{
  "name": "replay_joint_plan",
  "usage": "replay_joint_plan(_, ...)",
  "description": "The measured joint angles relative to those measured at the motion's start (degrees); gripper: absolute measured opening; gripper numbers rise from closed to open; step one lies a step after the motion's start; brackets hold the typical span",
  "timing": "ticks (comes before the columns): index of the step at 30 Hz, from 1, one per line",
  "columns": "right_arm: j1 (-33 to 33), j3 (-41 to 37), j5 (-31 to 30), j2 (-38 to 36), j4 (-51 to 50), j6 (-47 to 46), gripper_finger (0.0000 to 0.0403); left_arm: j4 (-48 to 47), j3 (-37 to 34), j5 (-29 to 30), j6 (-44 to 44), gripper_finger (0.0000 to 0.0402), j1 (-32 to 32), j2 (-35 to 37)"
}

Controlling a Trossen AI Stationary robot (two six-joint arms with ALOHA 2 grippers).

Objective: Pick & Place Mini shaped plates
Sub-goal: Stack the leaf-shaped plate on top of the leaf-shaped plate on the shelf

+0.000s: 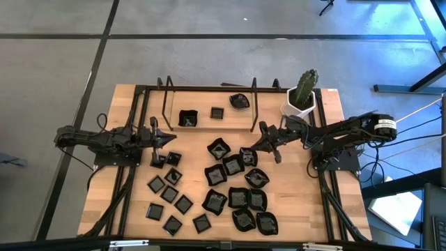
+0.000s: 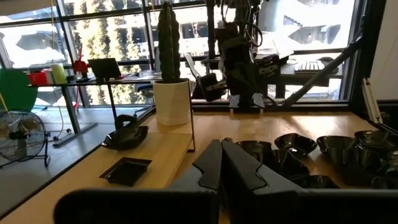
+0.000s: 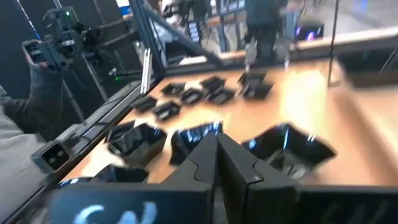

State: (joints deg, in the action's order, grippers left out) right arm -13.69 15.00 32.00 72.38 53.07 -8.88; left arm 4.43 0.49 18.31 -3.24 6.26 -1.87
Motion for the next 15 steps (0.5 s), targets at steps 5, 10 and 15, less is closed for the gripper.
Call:
replay_joint_plan(5, 0.0, 0.0, -0.8, 0.0, 0.2, -0.3, 0.0004, 0.0, 0.0, 0.0, 0.0, 0.0004, 0.0, 0.0)
replay_joint_plan(10, 0.5, 0.0, -1.0, 0.0, -0.4, -0.6, 0.0013, 0.0, 0.0, 0.0, 0.0, 0.0004, 0.0, 0.0)
replay_joint_plan(15, 0.8, 0.0, -1.5, 0.0, -0.2, 6.6, 0.0019, 0.0, 0.0, 0.0, 0.0, 0.0004, 0.0, 0.0)
